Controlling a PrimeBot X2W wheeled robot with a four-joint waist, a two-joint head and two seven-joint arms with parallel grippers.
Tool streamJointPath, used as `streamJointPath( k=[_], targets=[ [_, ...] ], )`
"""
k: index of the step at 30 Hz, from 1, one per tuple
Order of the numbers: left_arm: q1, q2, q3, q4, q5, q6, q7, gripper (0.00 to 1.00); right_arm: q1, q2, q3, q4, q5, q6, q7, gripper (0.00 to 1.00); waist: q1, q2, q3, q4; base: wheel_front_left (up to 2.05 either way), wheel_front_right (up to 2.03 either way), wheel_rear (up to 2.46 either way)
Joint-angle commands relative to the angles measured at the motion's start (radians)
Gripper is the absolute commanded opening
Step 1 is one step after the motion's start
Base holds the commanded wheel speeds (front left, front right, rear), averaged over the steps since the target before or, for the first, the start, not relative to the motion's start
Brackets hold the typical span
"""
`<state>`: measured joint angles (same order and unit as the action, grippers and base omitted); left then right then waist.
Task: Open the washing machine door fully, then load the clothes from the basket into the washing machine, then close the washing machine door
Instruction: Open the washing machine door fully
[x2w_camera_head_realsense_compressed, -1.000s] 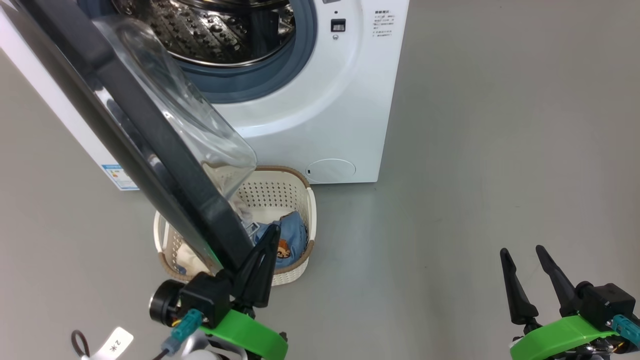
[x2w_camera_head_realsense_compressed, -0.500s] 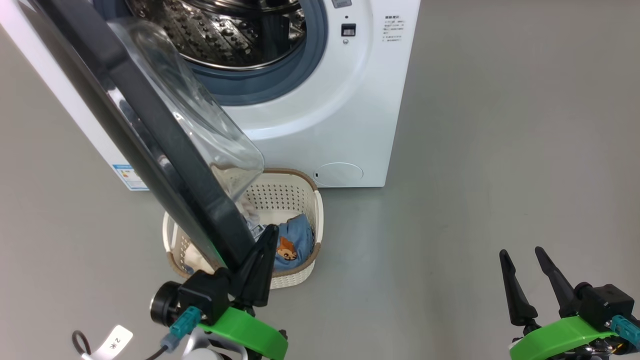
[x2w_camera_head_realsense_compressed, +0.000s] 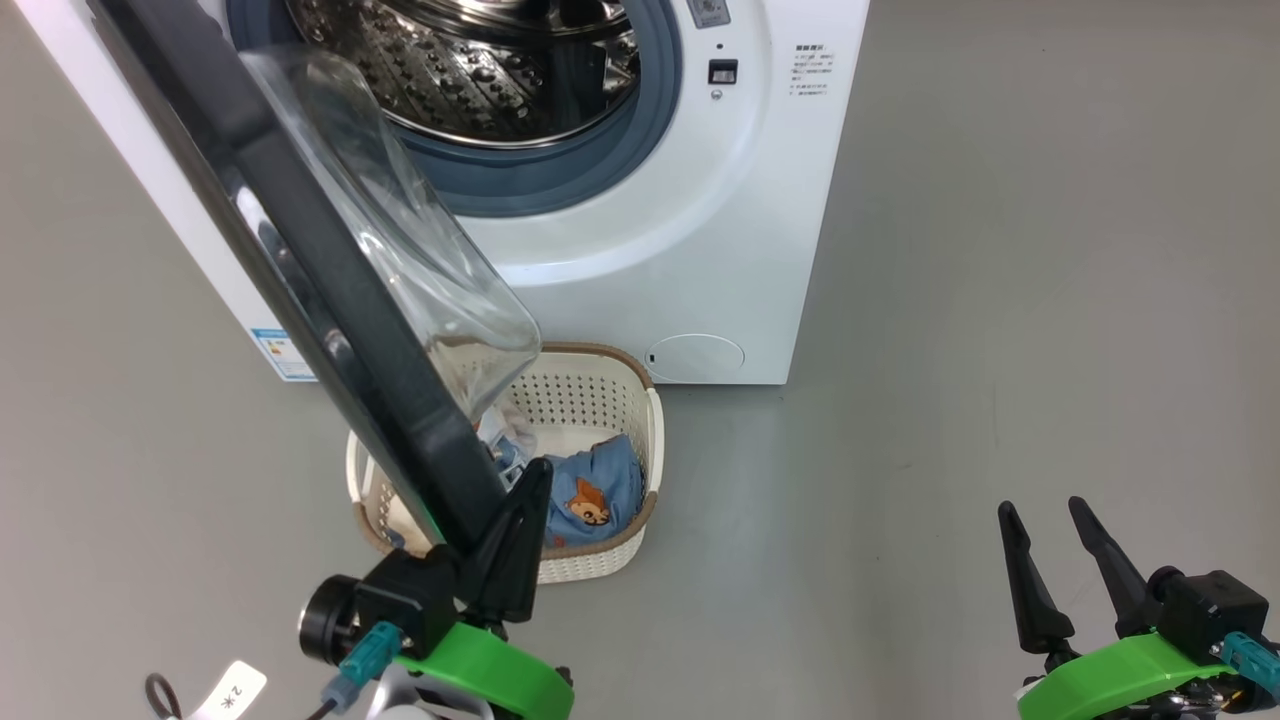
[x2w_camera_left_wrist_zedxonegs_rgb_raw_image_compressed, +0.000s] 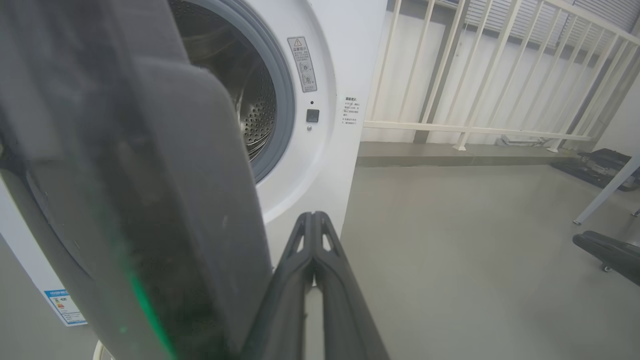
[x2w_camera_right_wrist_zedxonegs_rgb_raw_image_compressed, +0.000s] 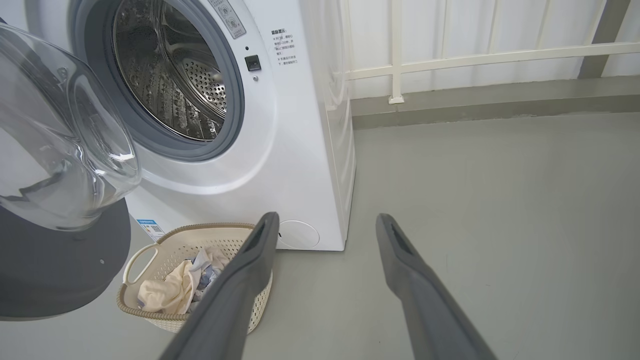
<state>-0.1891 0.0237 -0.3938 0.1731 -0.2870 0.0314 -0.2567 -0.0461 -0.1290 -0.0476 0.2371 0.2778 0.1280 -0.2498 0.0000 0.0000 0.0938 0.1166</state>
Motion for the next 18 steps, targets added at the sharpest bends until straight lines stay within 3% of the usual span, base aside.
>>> streamJointPath(
  k=[1, 18],
  targets=[
    [-0.015, 0.027, 0.062, -0.004, 0.000, 0.020, -0.005, 0.00, -0.015, -0.007, 0.025, -0.020, 0.004, 0.003, -0.012, 1.00, 0.0000, 0.0000, 0.000, 0.001, 0.00, 0.00, 0.00],
    [-0.008, 0.038, 0.051, -0.036, -0.005, 0.044, 0.021, 0.00, -0.016, -0.004, 0.026, -0.021, 0.012, 0.003, -0.012, 1.00, 0.0000, 0.0000, 0.010, 0.025, 0.00, 0.00, 0.00]
  ],
)
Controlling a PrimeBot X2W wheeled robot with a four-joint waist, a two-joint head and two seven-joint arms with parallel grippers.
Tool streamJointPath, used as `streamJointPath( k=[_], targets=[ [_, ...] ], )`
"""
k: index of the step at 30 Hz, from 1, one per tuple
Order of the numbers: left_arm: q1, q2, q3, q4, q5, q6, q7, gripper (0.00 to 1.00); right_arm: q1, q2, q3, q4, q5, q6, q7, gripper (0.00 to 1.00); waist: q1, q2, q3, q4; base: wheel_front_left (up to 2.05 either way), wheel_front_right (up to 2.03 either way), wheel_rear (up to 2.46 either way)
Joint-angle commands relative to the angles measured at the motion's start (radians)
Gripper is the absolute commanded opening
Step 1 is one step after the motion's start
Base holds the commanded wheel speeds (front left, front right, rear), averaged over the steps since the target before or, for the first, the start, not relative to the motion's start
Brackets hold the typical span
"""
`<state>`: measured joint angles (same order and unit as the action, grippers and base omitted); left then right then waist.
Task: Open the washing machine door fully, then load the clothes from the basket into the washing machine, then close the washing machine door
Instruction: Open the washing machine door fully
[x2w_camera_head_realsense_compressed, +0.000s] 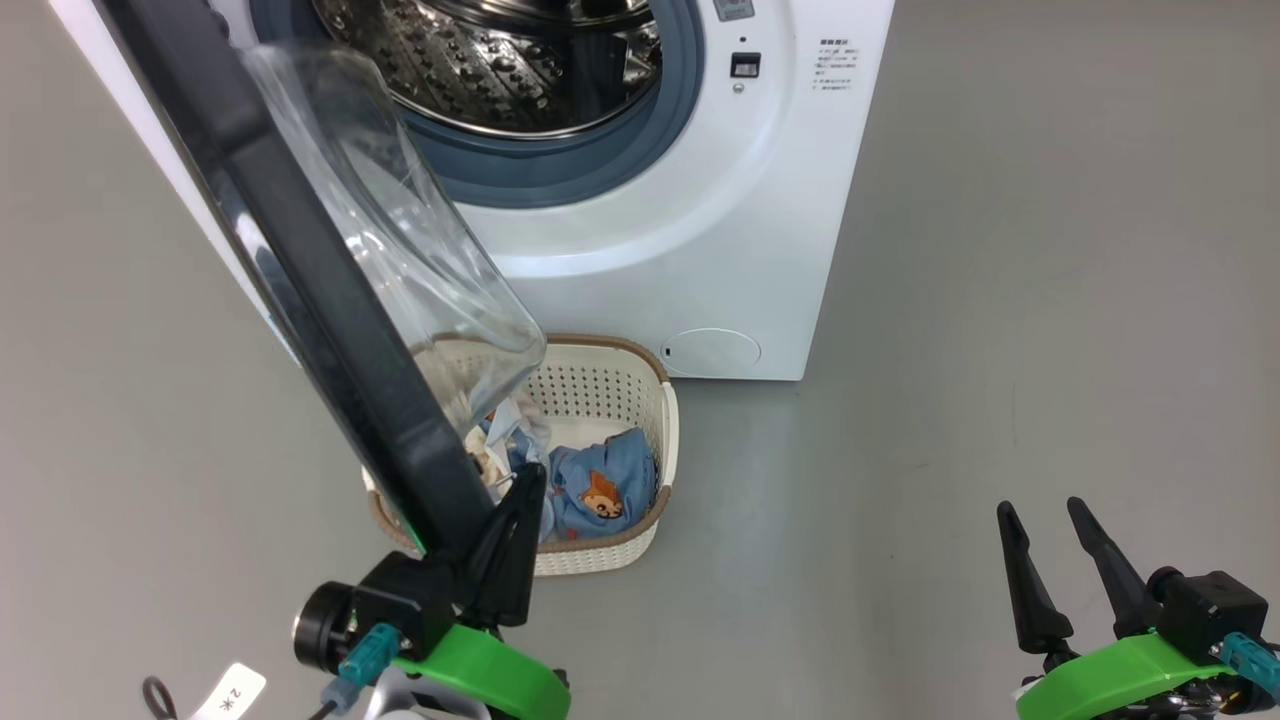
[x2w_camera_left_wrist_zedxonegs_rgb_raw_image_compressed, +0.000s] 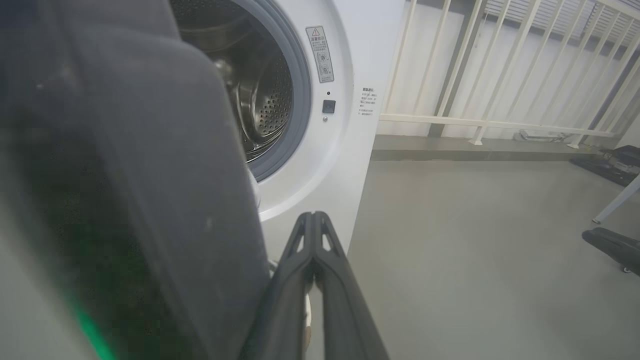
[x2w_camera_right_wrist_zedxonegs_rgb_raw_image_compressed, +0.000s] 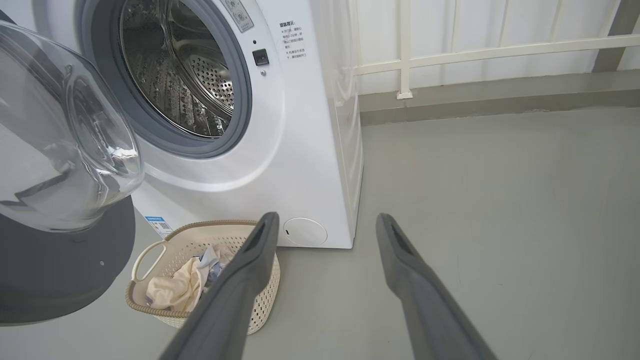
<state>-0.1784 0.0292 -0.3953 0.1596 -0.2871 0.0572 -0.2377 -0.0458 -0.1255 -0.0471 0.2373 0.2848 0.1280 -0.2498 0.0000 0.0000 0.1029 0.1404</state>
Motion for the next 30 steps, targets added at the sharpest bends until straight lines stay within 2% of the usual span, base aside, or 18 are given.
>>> streamJointPath(
  k=[1, 16, 30],
  targets=[
    [-0.018, 0.033, 0.053, -0.023, -0.004, 0.018, 0.002, 0.00, -0.016, -0.007, 0.025, -0.022, 0.005, 0.003, -0.012, 1.00, 0.0000, 0.0000, 0.001, 0.001, 0.00, 0.00, 0.00],
    [0.045, 0.065, 0.045, -0.127, -0.006, 0.044, 0.031, 0.00, -0.015, -0.011, 0.014, -0.025, 0.007, 0.003, -0.012, 1.00, 0.0000, 0.0000, 0.013, 0.053, 0.00, 0.00, 0.00],
    [0.084, 0.085, 0.078, -0.134, -0.026, 0.081, 0.039, 0.00, -0.009, -0.013, 0.020, -0.024, 0.009, 0.003, -0.012, 1.00, 0.0000, 0.0000, -0.007, 0.111, 0.00, 0.00, 0.00]
  ],
)
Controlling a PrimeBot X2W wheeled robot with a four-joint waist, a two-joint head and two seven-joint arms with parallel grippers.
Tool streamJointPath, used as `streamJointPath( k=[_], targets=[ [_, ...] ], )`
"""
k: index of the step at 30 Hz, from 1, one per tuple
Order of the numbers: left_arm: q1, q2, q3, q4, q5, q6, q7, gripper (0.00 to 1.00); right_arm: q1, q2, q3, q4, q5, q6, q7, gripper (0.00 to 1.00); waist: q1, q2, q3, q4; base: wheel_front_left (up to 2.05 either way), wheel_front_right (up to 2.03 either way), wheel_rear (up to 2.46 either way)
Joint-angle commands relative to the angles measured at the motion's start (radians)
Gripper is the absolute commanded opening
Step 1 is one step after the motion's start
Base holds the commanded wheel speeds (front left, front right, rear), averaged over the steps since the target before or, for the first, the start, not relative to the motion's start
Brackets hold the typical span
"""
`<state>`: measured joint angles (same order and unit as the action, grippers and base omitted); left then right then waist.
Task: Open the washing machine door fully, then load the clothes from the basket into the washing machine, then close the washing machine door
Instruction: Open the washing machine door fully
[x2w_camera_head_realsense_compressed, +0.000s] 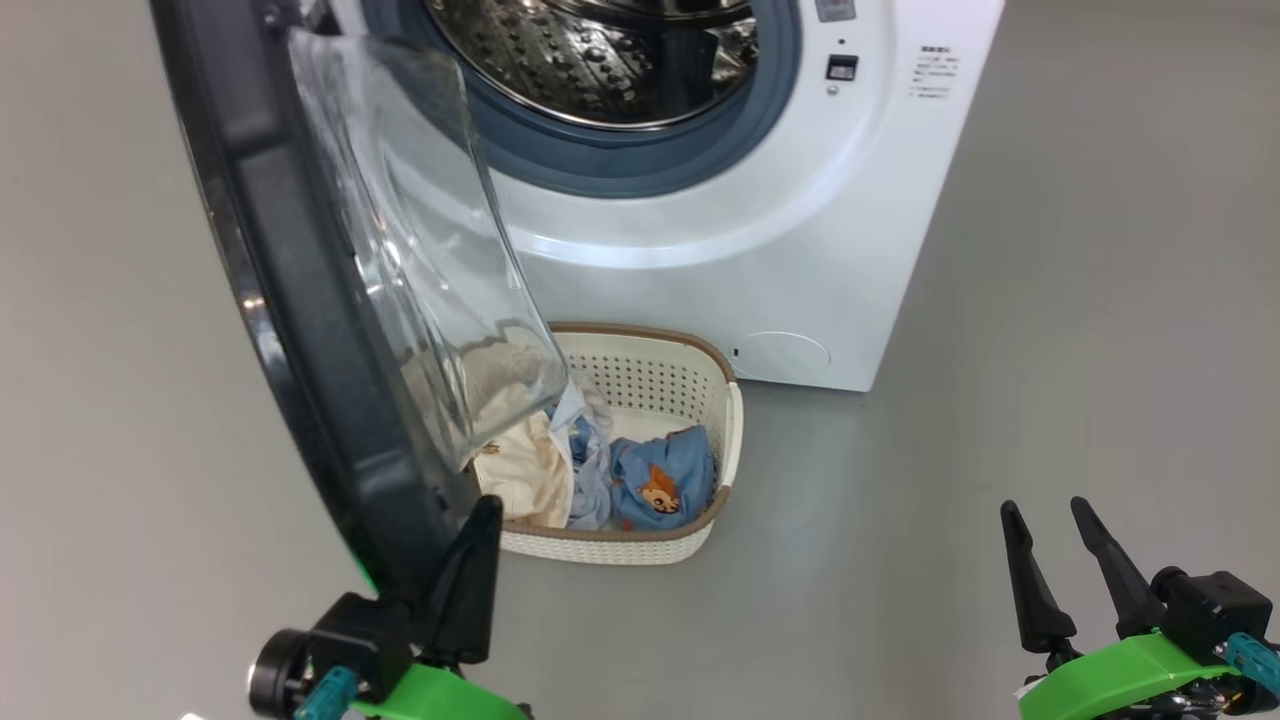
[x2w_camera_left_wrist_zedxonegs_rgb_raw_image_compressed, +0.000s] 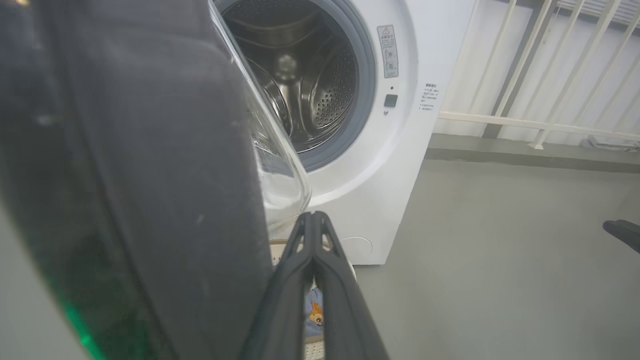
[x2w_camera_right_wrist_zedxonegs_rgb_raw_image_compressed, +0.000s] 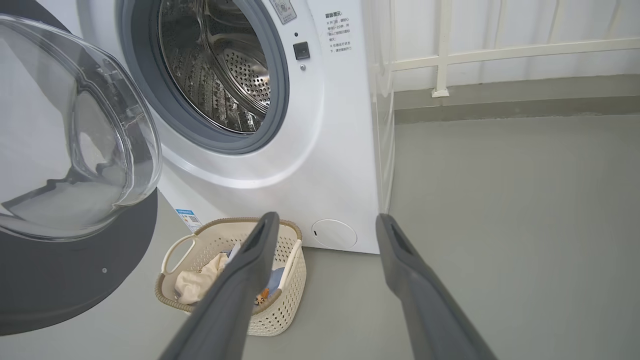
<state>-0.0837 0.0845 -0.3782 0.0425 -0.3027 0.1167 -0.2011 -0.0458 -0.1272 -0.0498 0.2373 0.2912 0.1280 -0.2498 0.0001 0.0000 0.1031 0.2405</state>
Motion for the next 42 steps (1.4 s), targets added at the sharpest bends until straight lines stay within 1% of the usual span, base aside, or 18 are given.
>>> streamJointPath(
  k=[1, 11, 18, 29, 42],
  targets=[
    [-0.006, 0.032, 0.064, -0.018, -0.013, 0.024, 0.002, 0.00, -0.008, -0.011, 0.022, -0.025, 0.002, 0.003, -0.012, 1.00, 0.0000, 0.0000, -0.009, 0.016, 0.00, 0.00, 0.00],
    [0.028, 0.052, 0.094, -0.019, -0.030, 0.044, -0.003, 0.00, -0.003, -0.012, 0.031, -0.030, -0.005, 0.003, -0.012, 1.00, 0.0000, 0.0000, -0.029, 0.069, 0.00, 0.00, 0.00],
    [0.041, 0.073, 0.150, -0.006, -0.052, 0.070, -0.016, 0.00, 0.003, -0.012, 0.039, -0.027, -0.004, 0.003, -0.012, 1.00, 0.0000, 0.0000, -0.043, 0.089, 0.00, 0.00, 0.00],
    [-0.002, 0.136, 0.287, 0.069, -0.107, 0.087, -0.039, 0.00, -0.009, -0.036, 0.049, -0.031, -0.003, 0.003, -0.012, 1.00, 0.0000, 0.0000, -0.018, 0.067, 0.00, 0.00, 0.00],
    [-0.092, 0.186, 0.474, 0.197, -0.178, 0.101, -0.058, 0.00, -0.027, -0.062, 0.052, -0.035, -0.005, 0.003, -0.012, 1.00, 0.0000, 0.0000, 0.028, 0.043, 0.00, 0.00, 0.00]
  ],
)
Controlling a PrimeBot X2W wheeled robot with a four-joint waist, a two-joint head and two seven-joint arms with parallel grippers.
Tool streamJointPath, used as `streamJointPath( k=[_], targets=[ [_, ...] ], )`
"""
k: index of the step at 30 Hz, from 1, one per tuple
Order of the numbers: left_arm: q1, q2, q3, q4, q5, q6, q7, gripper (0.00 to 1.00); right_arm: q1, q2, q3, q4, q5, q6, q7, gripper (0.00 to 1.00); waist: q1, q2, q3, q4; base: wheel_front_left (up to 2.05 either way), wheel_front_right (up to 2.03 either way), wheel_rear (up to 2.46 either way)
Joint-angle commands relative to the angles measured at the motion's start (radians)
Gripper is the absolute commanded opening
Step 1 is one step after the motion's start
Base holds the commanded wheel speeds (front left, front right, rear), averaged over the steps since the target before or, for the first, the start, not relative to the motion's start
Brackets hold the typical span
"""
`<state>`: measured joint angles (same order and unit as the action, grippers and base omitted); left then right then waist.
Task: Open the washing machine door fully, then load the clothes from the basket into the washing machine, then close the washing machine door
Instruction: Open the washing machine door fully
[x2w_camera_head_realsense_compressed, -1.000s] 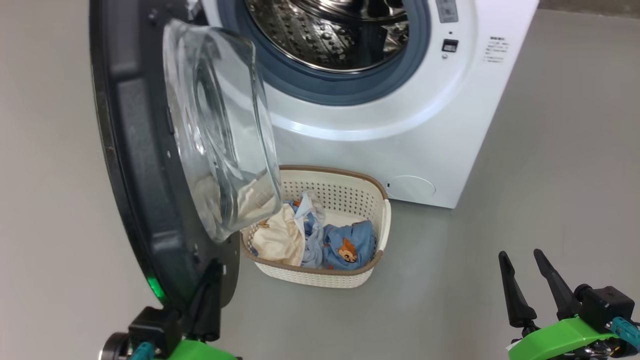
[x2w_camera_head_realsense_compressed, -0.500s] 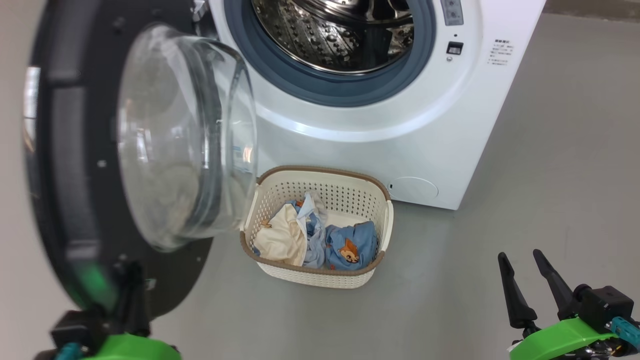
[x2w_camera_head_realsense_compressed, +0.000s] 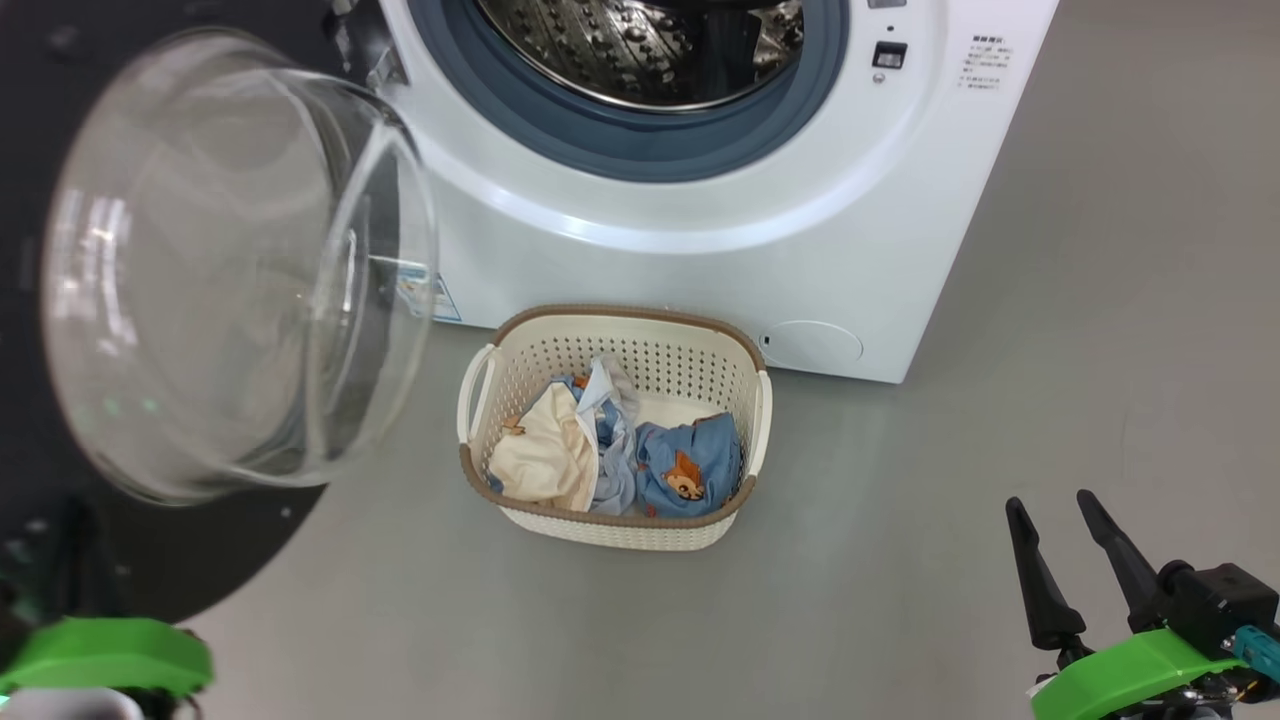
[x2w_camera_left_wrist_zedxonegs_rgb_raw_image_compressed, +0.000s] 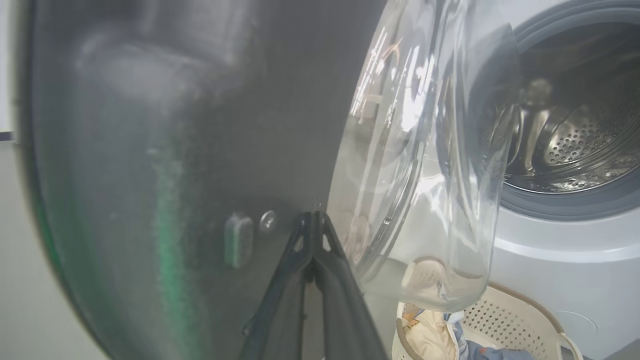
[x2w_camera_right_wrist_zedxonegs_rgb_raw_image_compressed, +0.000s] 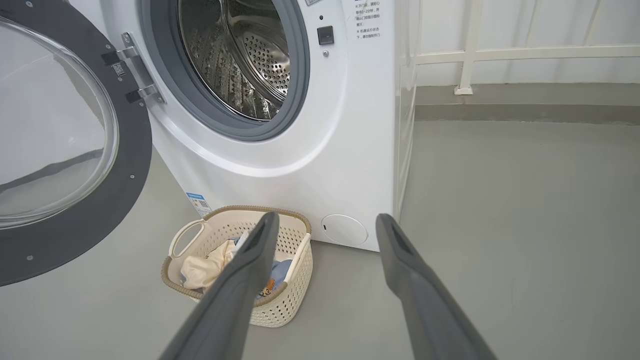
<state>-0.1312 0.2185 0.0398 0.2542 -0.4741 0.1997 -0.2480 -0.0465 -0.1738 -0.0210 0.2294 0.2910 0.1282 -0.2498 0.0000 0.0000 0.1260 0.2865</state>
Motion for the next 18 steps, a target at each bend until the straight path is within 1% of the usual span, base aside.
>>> streamJointPath(
  k=[1, 4, 6, 12, 18],
  targets=[
    [-0.054, 0.060, 0.072, 0.002, -0.013, 0.013, -0.012, 0.00, -0.030, -0.019, 0.023, -0.028, -0.006, 0.003, -0.012, 1.00, 0.0000, 0.0000, 0.009, -0.004, 0.00, 0.00, 0.00],
    [-0.088, 0.082, 0.121, 0.054, -0.021, -0.005, -0.013, 0.00, -0.040, -0.027, 0.023, -0.030, -0.007, 0.003, -0.012, 1.00, 0.0000, 0.0000, 0.022, -0.006, 0.00, 0.00, 0.00],
    [-0.107, 0.088, 0.154, 0.077, -0.018, -0.016, -0.013, 0.00, -0.045, -0.033, 0.024, -0.032, -0.007, 0.003, -0.012, 1.00, 0.0000, 0.0000, 0.032, -0.007, 0.00, 0.00, 0.00],
    [-0.150, 0.086, 0.228, 0.116, 0.008, -0.047, -0.013, 0.00, -0.051, -0.044, 0.023, -0.034, -0.006, 0.003, -0.012, 1.00, 0.0000, 0.0000, 0.052, -0.007, 0.00, 0.00, 0.00],
    [-0.196, 0.088, 0.296, 0.174, 0.043, -0.100, -0.014, 0.00, -0.062, -0.062, 0.029, -0.036, -0.004, 0.003, -0.012, 1.00, 0.0000, 0.0000, 0.070, -0.014, 0.00, 0.00, 0.00]
  ],
)
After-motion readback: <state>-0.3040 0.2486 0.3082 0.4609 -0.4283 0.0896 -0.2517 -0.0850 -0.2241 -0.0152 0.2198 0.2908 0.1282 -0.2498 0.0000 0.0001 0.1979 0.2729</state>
